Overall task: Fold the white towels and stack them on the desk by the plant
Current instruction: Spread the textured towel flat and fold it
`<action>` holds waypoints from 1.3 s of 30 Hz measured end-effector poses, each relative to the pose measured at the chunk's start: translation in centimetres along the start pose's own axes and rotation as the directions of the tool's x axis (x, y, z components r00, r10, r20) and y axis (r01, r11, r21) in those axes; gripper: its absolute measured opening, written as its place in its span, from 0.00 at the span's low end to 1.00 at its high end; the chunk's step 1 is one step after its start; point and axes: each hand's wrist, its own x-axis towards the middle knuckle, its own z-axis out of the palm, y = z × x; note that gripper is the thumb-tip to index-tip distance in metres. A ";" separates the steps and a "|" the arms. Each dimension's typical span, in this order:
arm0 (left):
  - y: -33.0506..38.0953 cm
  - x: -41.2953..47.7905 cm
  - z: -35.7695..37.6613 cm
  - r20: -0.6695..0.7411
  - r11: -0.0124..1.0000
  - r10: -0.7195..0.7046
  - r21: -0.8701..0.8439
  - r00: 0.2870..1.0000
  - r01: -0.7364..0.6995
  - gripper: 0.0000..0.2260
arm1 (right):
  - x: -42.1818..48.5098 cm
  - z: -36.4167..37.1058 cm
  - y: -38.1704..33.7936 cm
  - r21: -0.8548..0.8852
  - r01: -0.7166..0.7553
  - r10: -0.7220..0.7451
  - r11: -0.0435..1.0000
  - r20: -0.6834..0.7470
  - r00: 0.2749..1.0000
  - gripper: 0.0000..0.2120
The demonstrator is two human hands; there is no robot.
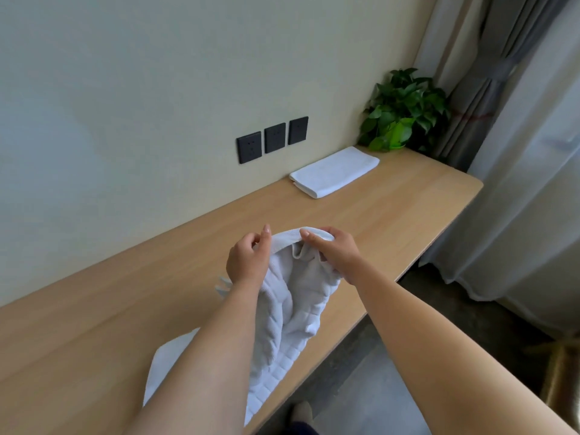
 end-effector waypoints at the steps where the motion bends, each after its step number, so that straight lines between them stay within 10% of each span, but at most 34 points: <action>1: 0.3 1.2 1.6 0.007 1.000 -0.010 0.008 1.000 0.010 0.22 | 1.8 -0.8 0.0 -0.010 -0.014 0.014 1.000 -0.002 1.000 0.23; 23: 1.9 11.8 14.7 -0.157 0.926 0.090 0.377 0.983 -0.025 0.21 | 25.2 -4.5 2.2 -0.201 -0.051 0.104 0.978 0.262 0.960 0.26; 29: 0.8 9.7 15.0 0.209 0.807 0.078 0.560 0.975 -0.185 0.18 | 28.5 -2.2 3.1 -0.238 -0.044 0.131 0.970 0.360 0.924 0.27; 39: -0.7 9.0 16.5 0.327 0.782 -0.167 0.618 0.930 -0.077 0.24 | 27.8 -3.1 4.4 -0.181 -0.087 0.163 0.980 0.460 0.873 0.34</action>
